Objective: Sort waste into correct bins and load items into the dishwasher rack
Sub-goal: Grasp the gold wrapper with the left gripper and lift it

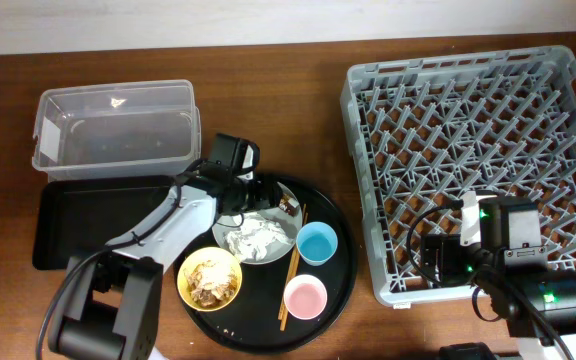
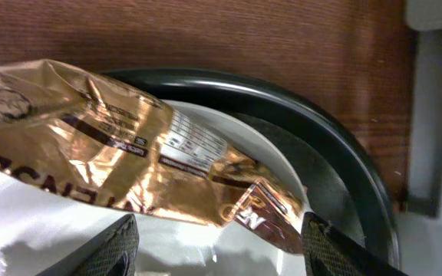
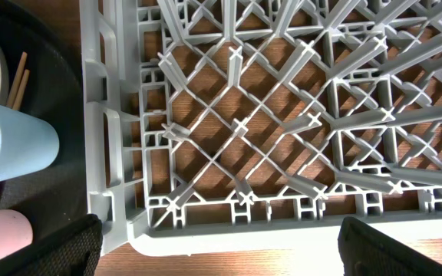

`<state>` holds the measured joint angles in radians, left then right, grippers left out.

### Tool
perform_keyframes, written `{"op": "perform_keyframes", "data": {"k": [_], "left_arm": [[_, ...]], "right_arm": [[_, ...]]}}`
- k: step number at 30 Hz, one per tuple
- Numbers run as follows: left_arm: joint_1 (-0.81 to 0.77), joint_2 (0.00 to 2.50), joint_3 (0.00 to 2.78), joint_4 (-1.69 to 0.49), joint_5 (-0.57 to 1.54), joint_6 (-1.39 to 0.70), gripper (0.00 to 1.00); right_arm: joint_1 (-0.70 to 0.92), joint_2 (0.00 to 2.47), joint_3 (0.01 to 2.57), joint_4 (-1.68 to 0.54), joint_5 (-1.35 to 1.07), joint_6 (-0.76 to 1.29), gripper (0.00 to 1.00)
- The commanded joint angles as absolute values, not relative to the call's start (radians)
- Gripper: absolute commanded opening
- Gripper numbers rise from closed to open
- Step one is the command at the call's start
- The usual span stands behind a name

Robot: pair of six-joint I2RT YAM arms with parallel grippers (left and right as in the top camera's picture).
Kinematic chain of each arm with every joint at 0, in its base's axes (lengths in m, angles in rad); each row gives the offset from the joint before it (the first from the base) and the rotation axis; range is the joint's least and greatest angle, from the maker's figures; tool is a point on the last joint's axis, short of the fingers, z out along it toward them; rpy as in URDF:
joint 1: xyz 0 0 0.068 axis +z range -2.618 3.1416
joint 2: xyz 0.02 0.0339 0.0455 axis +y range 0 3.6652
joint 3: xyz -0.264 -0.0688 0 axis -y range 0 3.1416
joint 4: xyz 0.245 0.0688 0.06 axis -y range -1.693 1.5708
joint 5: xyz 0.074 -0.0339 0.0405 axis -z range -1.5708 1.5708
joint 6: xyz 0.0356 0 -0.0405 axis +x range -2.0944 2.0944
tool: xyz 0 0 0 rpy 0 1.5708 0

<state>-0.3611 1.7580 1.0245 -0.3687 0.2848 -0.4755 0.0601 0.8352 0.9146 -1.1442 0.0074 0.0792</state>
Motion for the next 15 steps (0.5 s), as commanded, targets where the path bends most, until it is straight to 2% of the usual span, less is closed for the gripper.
{"op": "perform_keyframes", "data": {"k": [1, 6, 11, 12, 13, 15], "left_arm": [[-0.392, 1.790, 1.032, -0.348, 0.166, -0.487, 0.67], [-0.397, 1.829, 1.032, -0.290, 0.133, -0.535, 0.65], [-0.397, 1.829, 1.032, -0.261, 0.130, -0.535, 0.45], [-0.397, 1.829, 1.032, -0.261, 0.130, -0.535, 0.38], [-0.397, 1.829, 1.032, -0.262, 0.134, -0.535, 0.36], [-0.397, 1.829, 1.032, -0.261, 0.162, -0.535, 0.37]], "right_arm": [[0.065, 0.831, 0.934, -1.142, 0.012, 0.090, 0.99], [0.065, 0.831, 0.934, -1.142, 0.012, 0.090, 0.99], [0.065, 0.831, 0.934, -1.142, 0.012, 0.090, 0.99], [0.065, 0.831, 0.934, -1.142, 0.012, 0.090, 0.98], [0.065, 0.831, 0.934, -1.142, 0.012, 0.090, 0.99], [0.065, 0.831, 0.934, -1.142, 0.012, 0.090, 0.99]]}}
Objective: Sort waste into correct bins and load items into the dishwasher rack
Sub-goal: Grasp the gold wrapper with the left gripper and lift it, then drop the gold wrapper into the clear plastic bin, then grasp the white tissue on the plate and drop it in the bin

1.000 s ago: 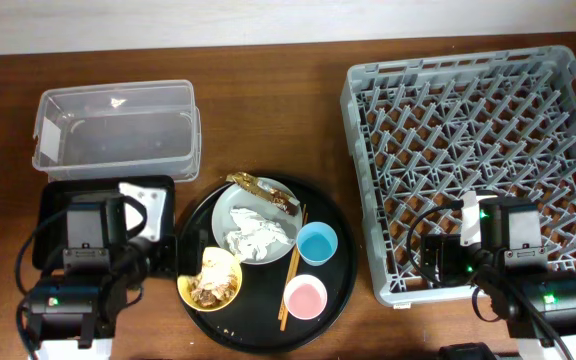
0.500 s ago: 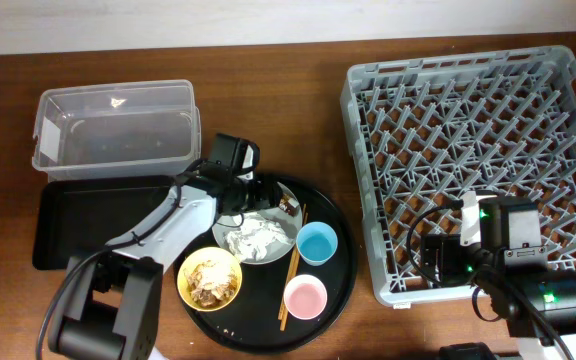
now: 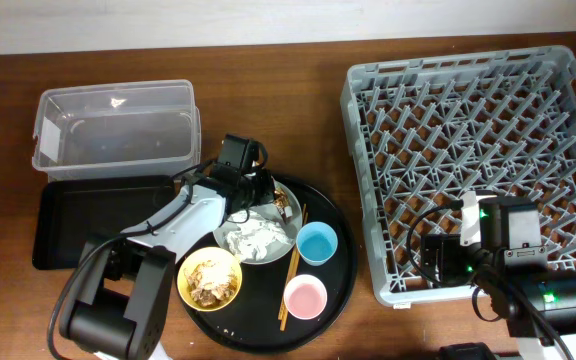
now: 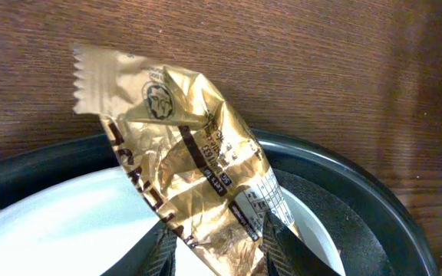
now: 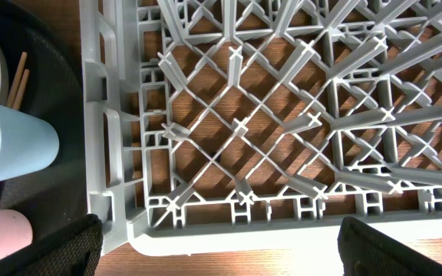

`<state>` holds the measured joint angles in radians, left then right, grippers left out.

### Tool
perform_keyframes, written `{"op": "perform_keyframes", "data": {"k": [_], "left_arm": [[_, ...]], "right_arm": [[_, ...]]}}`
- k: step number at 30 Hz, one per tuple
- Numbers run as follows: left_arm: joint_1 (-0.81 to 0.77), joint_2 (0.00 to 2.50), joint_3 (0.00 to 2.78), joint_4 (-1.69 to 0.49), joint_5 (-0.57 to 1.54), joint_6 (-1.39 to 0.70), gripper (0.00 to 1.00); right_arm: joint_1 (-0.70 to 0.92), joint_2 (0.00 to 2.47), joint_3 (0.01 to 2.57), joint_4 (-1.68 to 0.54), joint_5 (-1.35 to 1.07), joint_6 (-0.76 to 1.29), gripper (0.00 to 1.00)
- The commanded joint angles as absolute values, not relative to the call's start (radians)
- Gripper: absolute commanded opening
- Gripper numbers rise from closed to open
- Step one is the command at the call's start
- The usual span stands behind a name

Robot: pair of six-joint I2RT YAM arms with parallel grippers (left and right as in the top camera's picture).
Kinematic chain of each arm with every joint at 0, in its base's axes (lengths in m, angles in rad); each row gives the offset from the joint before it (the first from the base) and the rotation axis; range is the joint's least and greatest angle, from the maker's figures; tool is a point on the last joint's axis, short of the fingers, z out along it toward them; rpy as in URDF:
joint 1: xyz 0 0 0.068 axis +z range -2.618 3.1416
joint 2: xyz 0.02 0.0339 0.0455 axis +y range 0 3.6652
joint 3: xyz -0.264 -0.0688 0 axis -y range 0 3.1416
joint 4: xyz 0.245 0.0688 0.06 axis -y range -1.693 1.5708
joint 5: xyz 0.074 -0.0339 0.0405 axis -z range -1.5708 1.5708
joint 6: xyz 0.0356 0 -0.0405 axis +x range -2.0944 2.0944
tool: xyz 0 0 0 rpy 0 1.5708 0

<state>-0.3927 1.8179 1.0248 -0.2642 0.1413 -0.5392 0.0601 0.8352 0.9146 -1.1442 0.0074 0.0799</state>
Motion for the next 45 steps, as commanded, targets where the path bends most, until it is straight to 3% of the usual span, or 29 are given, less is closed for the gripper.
{"op": "perform_keyframes", "data": {"k": [1, 5, 8, 10, 11, 13, 16, 21, 23, 26, 27, 28, 29, 30, 32, 34, 37, 38, 39, 41, 45], "left_arm": [[-0.397, 1.829, 1.032, -0.262, 0.180, -0.535, 0.42], [-0.409, 1.829, 1.032, -0.263, 0.203, -0.535, 0.43], [-0.444, 1.837, 1.031, -0.269, 0.212, -0.535, 0.55], [-0.459, 1.850, 1.031, -0.270, 0.213, -0.535, 0.57], [-0.465, 1.862, 1.031, -0.271, 0.213, -0.535, 0.49], [-0.465, 1.870, 1.031, -0.281, 0.213, -0.535, 0.19], [-0.460, 1.862, 1.032, -0.282, 0.213, -0.535, 0.00], [-0.323, 1.578, 1.035, -0.284, 0.131, -0.518, 0.00], [-0.157, 1.448, 1.035, -0.221, -0.001, -0.519, 0.00], [-0.001, 1.487, 1.035, -0.140, -0.150, -0.519, 0.01], [0.030, 1.522, 1.035, -0.099, -0.166, -0.519, 0.13], [0.051, 1.554, 1.035, -0.059, -0.166, -0.519, 0.32], [0.065, 1.578, 1.035, -0.019, -0.165, -0.519, 0.44], [0.070, 1.585, 1.035, -0.014, -0.165, -0.495, 0.49], [0.041, 1.514, 1.035, -0.117, -0.093, -0.292, 0.36], [-0.059, 1.424, 1.035, -0.338, -0.073, -0.274, 0.38], [-0.268, 1.439, 1.028, -0.607, -0.014, -0.274, 0.54], [-0.313, 1.462, 1.024, -0.635, -0.014, -0.274, 0.55], [-0.395, 1.517, 1.019, -0.653, -0.014, -0.274, 0.64], [-0.480, 1.620, 1.019, -0.648, -0.015, -0.274, 0.72], [-0.508, 1.777, 1.019, -0.664, -0.019, -0.274, 0.71]], "right_arm": [[0.065, 0.831, 0.934, -1.142, 0.012, 0.090, 0.99], [0.065, 0.831, 0.934, -1.142, 0.012, 0.090, 0.99], [0.065, 0.831, 0.934, -1.142, 0.012, 0.090, 0.99], [0.065, 0.831, 0.934, -1.142, 0.012, 0.090, 0.99], [0.065, 0.831, 0.934, -1.142, 0.012, 0.090, 0.99], [0.065, 0.831, 0.934, -1.142, 0.012, 0.090, 0.99], [0.065, 0.831, 0.934, -1.142, 0.012, 0.090, 0.99], [0.065, 0.831, 0.934, -1.142, 0.012, 0.090, 0.99], [0.065, 0.831, 0.934, -1.142, 0.012, 0.090, 0.99], [0.065, 0.831, 0.934, -1.142, 0.012, 0.090, 0.99], [0.065, 0.831, 0.934, -1.142, 0.012, 0.090, 0.99], [0.065, 0.831, 0.934, -1.142, 0.012, 0.090, 0.99], [0.065, 0.831, 0.934, -1.142, 0.012, 0.090, 0.99], [0.065, 0.831, 0.934, -1.142, 0.012, 0.090, 0.99], [0.065, 0.831, 0.934, -1.142, 0.012, 0.090, 0.99], [0.065, 0.831, 0.934, -1.141, 0.012, 0.090, 0.99], [0.065, 0.831, 0.934, -1.142, 0.012, 0.090, 0.99], [0.065, 0.831, 0.934, -1.142, 0.012, 0.090, 0.99], [0.065, 0.831, 0.934, -1.141, 0.012, 0.090, 0.99], [0.065, 0.831, 0.934, -1.142, 0.012, 0.090, 0.99], [0.065, 0.831, 0.934, -1.142, 0.012, 0.090, 0.99]]}}
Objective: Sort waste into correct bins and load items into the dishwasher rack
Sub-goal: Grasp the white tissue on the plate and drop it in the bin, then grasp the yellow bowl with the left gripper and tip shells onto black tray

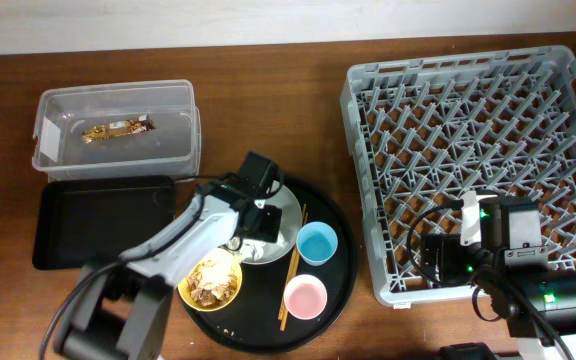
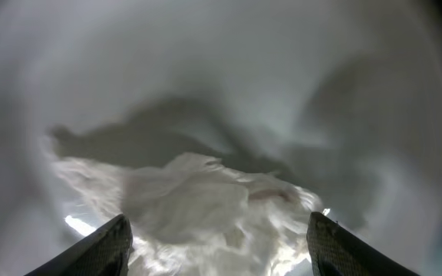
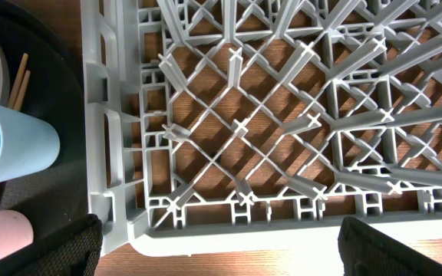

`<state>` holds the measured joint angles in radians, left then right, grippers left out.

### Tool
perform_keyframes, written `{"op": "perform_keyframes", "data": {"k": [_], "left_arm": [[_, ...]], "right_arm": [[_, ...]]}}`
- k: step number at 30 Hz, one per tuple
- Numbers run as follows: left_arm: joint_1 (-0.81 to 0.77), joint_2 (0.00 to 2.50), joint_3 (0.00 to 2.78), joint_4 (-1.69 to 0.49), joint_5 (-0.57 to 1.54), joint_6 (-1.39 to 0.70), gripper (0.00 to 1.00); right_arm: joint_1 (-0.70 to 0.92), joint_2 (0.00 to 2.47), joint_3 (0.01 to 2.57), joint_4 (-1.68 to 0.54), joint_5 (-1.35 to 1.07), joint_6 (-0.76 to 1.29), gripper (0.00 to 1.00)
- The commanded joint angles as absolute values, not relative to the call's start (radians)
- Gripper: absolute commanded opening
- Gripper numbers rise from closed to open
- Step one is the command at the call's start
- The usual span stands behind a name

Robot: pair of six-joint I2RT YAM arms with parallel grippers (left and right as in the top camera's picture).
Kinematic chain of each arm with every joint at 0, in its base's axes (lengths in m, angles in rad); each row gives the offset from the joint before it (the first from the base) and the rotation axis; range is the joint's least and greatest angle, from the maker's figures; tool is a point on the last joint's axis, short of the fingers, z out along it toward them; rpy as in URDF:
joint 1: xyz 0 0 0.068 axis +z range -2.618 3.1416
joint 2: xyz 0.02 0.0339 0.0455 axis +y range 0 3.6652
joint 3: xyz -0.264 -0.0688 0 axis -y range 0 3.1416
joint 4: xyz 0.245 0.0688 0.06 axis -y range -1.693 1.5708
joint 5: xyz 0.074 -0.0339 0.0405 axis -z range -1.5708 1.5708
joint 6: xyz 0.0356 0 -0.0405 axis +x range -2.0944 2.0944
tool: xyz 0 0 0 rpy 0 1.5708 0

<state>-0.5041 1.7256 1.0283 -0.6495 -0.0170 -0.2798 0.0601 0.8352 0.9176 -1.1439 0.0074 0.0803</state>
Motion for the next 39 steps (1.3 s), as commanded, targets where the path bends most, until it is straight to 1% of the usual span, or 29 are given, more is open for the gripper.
{"op": "perform_keyframes", "data": {"k": [1, 2, 3, 4, 5, 8, 10, 11, 12, 14, 15, 16, 17, 18, 20, 21, 22, 25, 27, 29, 30, 34, 36, 38, 39], "left_arm": [[-0.508, 1.786, 1.019, -0.667, -0.022, -0.274, 0.70], [-0.508, 1.790, 1.019, -0.667, -0.022, -0.274, 0.55], [-0.508, 1.790, 1.019, -0.667, -0.022, -0.274, 0.25], [-0.508, 1.790, 1.019, -0.667, -0.022, -0.274, 0.04], [-0.504, 1.789, 1.032, -0.668, -0.025, -0.274, 0.00], [-0.432, 1.726, 1.168, -0.735, -0.026, -0.274, 0.00], [-0.306, 1.642, 1.285, -0.734, -0.026, -0.274, 0.00], [-0.238, 1.620, 1.322, -0.708, -0.038, -0.274, 0.00], [-0.163, 1.611, 1.342, -0.653, -0.076, -0.274, 0.00], [-0.039, 1.619, 1.342, -0.525, -0.080, -0.274, 0.00], [0.001, 1.630, 1.341, -0.470, -0.080, -0.274, 0.09], [0.025, 1.650, 1.342, -0.426, -0.080, -0.274, 0.11], [0.041, 1.684, 1.342, -0.389, -0.080, -0.274, 0.23], [0.047, 1.713, 1.342, -0.369, -0.079, -0.274, 0.40], [0.049, 1.723, 1.343, -0.352, -0.078, -0.274, 0.59], [0.047, 1.701, 1.344, -0.363, -0.070, -0.274, 0.59], [0.041, 1.666, 1.345, -0.422, -0.064, -0.274, 0.58], [-0.060, 1.580, 1.345, -0.737, -0.040, -0.275, 0.59], [-0.210, 1.578, 1.335, -1.014, -0.040, -0.275, 0.59], [-0.328, 1.578, 1.295, -1.112, -0.039, -0.277, 0.61], [-0.426, 1.578, 1.240, -1.147, -0.039, -0.355, 0.64], [-0.563, 1.578, 1.087, -1.153, -0.037, -0.512, 0.65], [-0.586, 1.578, 1.023, -1.124, -0.036, -0.512, 0.65], [-0.589, 1.578, 0.940, -1.025, -0.028, -0.512, 0.63], [-0.589, 1.578, 0.913, -0.986, -0.019, -0.512, 0.60]], "right_arm": [[0.065, 0.831, 0.934, -1.142, 0.012, 0.090, 0.99], [0.065, 0.831, 0.934, -1.142, 0.012, 0.090, 0.99], [0.065, 0.831, 0.934, -1.142, 0.012, 0.090, 0.99], [0.065, 0.831, 0.934, -1.142, 0.012, 0.090, 0.99], [0.065, 0.831, 0.934, -1.142, 0.012, 0.090, 0.99], [0.065, 0.831, 0.934, -1.142, 0.012, 0.090, 0.99], [0.065, 0.831, 0.934, -1.142, 0.012, 0.090, 0.99], [0.065, 0.831, 0.934, -1.142, 0.012, 0.090, 0.99], [0.065, 0.831, 0.934, -1.142, 0.012, 0.090, 0.99], [0.065, 0.831, 0.934, -1.141, 0.012, 0.090, 0.99], [0.065, 0.831, 0.934, -1.142, 0.012, 0.090, 0.99], [0.065, 0.831, 0.934, -1.141, 0.012, 0.090, 0.99], [0.065, 0.831, 0.934, -1.142, 0.012, 0.090, 0.99], [0.065, 0.831, 0.934, -1.142, 0.012, 0.090, 0.99], [0.065, 0.831, 0.934, -1.142, 0.012, 0.090, 0.99], [0.065, 0.831, 0.934, -1.142, 0.012, 0.090, 0.99], [0.065, 0.831, 0.934, -1.142, 0.012, 0.090, 0.99], [0.065, 0.831, 0.934, -1.142, 0.012, 0.090, 0.99], [0.065, 0.831, 0.934, -1.142, 0.012, 0.090, 0.99], [0.065, 0.831, 0.934, -1.142, 0.012, 0.090, 0.99], [0.065, 0.831, 0.934, -1.142, 0.012, 0.090, 0.99], [0.065, 0.831, 0.934, -1.142, 0.012, 0.090, 0.99], [0.065, 0.831, 0.934, -1.142, 0.012, 0.090, 0.98], [0.065, 0.831, 0.934, -1.143, 0.012, 0.090, 0.99], [0.065, 0.831, 0.934, -1.146, 0.012, 0.090, 0.99]]}}
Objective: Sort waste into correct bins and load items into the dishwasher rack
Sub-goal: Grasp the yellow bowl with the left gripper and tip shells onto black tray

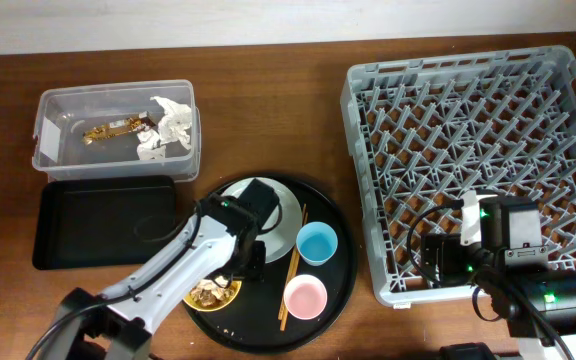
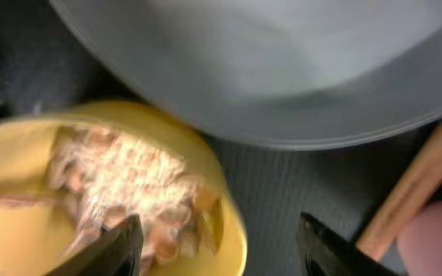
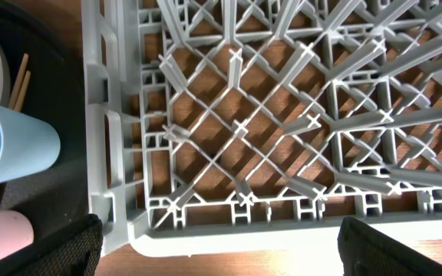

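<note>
My left gripper [image 2: 221,253] hangs open just above the yellow bowl [image 2: 232,230] of food scraps [image 2: 121,169] on the round black tray [image 1: 343,260]; in the overhead view the arm covers most of that bowl [image 1: 203,292]. Beside it lie a bare white plate [image 1: 288,215], a blue cup [image 1: 317,242], a pink cup [image 1: 305,297] and chopsticks [image 1: 293,265]. The clear bin [image 1: 68,150] holds a gold wrapper [image 1: 113,130] and a white tissue [image 1: 168,120]. My right gripper [image 3: 221,253] is open and holds nothing, at the front left corner of the grey dishwasher rack [image 3: 282,115].
A flat black rectangular tray [image 1: 98,220] lies in front of the clear bin, left of the round tray. The rack [image 1: 468,150] fills the right half of the wooden table, its left wall close to the round tray.
The crumpled tissue that lay on the white plate now lies in the clear bin beside the wrapper. My left gripper, open above the plate then, is now open above the yellow bowl.
My left gripper stood open around a gold wrapper on the plate, then was shut on it and held it up. Later the wrapper lay in the clear bin and the gripper was open over the tissue. Now the tissue is in the bin too. The right arm has not moved.
</note>
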`<state>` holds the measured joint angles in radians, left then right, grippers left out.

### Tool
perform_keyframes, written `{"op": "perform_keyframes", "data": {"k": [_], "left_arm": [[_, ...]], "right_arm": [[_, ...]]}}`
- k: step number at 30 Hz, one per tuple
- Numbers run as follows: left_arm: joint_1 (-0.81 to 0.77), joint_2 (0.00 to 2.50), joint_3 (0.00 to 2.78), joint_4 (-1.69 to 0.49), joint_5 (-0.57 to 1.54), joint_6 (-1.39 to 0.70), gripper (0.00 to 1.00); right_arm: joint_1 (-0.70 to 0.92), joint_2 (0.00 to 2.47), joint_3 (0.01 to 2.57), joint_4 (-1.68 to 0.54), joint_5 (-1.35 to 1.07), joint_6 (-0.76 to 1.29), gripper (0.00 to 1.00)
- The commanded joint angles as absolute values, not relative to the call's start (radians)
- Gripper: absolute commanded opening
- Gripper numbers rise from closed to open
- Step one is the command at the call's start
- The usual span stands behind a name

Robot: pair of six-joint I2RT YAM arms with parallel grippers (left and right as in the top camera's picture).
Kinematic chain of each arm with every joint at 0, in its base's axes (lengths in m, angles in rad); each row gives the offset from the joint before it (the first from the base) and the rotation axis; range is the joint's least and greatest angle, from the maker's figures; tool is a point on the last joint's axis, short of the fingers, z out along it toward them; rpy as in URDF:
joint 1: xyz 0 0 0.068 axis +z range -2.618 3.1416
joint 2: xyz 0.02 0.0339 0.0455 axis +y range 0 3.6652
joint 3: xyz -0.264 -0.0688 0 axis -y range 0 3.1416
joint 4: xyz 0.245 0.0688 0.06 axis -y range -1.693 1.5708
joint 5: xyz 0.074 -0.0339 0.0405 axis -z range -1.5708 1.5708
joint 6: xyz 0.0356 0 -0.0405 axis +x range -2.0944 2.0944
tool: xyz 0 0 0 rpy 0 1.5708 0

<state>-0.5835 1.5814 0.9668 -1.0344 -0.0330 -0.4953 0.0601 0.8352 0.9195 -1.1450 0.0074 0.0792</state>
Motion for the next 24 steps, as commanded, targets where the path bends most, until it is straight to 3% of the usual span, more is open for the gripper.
{"op": "perform_keyframes", "data": {"k": [1, 4, 7, 12, 15, 20, 24], "left_arm": [[-0.589, 1.578, 0.902, -0.954, -0.001, -0.512, 0.59], [-0.589, 1.578, 0.900, -0.903, 0.005, -0.512, 0.52], [-0.590, 1.578, 0.900, -0.898, 0.005, -0.512, 0.25], [-0.609, 1.578, 0.849, -0.887, 0.000, -0.512, 0.15], [-0.609, 1.578, 0.850, -0.886, 0.001, -0.512, 0.01], [-0.569, 1.440, 1.040, -1.040, -0.086, -0.414, 0.00], [-0.301, 1.339, 1.116, -1.019, -0.018, -0.268, 0.00]], "right_arm": [[0.065, 0.831, 0.933, -1.146, 0.012, 0.090, 0.99], [0.065, 0.831, 0.934, -1.148, 0.012, 0.090, 0.99], [0.065, 0.831, 0.934, -1.148, 0.012, 0.090, 0.99], [0.065, 0.831, 0.933, -1.148, 0.012, 0.090, 0.99], [0.065, 0.831, 0.933, -1.148, 0.012, 0.090, 0.99], [0.065, 0.831, 0.934, -1.148, 0.012, 0.090, 0.99], [0.065, 0.831, 0.934, -1.149, 0.012, 0.090, 0.99]]}}
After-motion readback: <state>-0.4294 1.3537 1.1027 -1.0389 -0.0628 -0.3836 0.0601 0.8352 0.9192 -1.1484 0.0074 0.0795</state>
